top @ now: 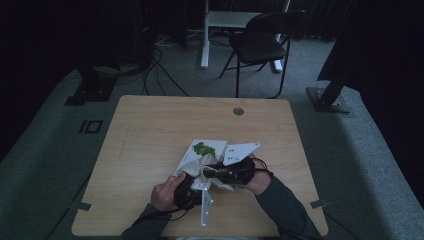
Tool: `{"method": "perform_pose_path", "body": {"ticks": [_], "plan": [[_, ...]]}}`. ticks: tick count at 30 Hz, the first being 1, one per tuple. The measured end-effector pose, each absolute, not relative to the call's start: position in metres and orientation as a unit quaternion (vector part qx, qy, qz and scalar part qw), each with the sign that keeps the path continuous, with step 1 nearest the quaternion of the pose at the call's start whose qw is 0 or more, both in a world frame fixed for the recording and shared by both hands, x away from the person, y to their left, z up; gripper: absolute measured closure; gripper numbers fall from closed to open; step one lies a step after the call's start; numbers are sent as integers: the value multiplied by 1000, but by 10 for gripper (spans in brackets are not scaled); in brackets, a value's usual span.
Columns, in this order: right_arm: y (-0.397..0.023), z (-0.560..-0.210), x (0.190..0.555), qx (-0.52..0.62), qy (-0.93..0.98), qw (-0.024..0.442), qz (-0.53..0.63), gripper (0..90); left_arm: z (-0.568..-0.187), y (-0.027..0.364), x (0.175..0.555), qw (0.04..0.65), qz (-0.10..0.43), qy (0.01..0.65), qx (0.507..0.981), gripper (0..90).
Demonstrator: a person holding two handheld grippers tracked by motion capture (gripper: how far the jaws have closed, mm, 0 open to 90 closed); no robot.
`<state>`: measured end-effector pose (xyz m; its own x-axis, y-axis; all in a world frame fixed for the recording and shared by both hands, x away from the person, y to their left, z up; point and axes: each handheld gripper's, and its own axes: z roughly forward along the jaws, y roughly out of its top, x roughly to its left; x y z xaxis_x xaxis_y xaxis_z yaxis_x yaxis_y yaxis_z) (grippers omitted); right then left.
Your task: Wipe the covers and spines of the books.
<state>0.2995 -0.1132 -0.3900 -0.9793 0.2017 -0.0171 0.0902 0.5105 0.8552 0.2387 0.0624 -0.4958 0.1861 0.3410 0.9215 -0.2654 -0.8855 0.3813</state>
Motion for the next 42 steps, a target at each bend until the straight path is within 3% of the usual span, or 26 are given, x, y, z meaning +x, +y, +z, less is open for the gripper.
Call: {"method": "perform_pose_path", "body": {"ticks": [17,25,42], "plan": [[-113,-375,297,75,859,57,504,817,-496,61,238,240,639,22,731,780],[-101,-386,301,75,869,41,487,817,-495,60,236,235,641,15,731,780],[-112,-389,330,141,865,65,477,817,-496,58,235,241,645,16,725,780]]}}
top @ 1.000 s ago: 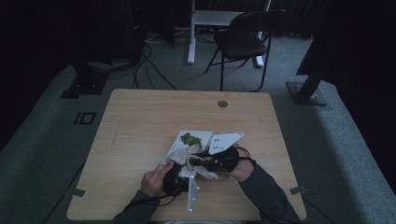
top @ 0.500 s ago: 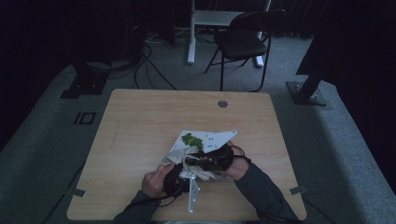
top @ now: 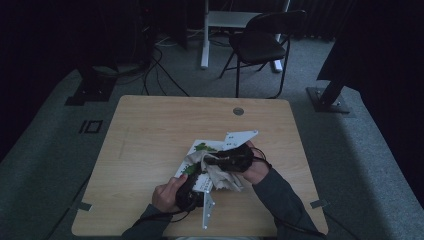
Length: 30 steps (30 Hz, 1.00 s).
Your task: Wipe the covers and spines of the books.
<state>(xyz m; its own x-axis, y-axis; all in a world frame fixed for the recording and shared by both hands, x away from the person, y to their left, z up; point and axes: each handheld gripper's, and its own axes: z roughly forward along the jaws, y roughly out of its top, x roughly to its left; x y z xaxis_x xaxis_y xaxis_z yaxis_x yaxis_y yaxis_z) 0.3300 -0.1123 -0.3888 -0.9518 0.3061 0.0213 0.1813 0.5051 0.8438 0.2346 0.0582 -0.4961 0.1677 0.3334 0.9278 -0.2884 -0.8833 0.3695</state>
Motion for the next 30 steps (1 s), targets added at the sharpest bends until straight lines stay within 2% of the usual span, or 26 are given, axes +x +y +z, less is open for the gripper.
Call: {"method": "perform_pose_path", "body": {"ticks": [16,25,30], "plan": [[-137,-385,362,214,855,122,457,819,-497,56,233,242,644,7,726,780],[-146,-350,358,206,833,155,489,818,-500,55,234,245,642,5,727,780],[-141,-342,359,201,831,161,493,818,-500,54,232,243,641,1,728,780]]}}
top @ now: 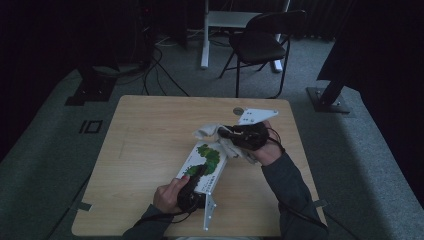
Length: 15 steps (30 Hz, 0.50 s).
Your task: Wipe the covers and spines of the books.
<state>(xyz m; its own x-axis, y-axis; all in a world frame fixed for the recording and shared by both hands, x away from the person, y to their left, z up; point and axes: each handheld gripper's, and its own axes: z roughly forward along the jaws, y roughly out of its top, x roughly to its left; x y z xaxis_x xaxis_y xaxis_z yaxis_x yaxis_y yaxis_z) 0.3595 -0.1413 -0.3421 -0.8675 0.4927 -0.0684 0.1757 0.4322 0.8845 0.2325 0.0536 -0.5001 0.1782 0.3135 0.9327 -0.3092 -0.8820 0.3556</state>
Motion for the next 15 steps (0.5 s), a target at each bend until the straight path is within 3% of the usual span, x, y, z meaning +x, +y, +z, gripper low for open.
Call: {"method": "perform_pose_path", "body": {"ticks": [15], "plan": [[-106,-366,390,219,855,136,450,818,-500,51,231,252,644,-3,723,780]]}}
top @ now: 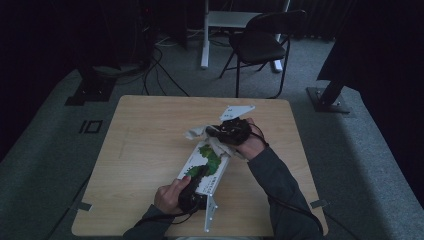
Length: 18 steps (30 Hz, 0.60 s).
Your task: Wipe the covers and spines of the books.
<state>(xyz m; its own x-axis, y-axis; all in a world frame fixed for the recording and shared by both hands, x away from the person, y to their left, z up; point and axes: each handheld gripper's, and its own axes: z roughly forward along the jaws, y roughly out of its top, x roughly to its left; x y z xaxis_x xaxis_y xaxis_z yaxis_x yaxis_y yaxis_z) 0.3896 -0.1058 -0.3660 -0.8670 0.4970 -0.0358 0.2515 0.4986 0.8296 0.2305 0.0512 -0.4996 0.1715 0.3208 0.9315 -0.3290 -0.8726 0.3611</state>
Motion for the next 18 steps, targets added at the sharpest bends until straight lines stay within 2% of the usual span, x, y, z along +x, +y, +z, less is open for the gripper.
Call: {"method": "perform_pose_path", "body": {"ticks": [12,18], "plan": [[-79,-374,394,203,892,145,377,818,-499,51,231,247,649,-4,719,780],[-64,-381,392,180,910,133,349,819,-500,52,231,242,650,-4,721,780]]}}
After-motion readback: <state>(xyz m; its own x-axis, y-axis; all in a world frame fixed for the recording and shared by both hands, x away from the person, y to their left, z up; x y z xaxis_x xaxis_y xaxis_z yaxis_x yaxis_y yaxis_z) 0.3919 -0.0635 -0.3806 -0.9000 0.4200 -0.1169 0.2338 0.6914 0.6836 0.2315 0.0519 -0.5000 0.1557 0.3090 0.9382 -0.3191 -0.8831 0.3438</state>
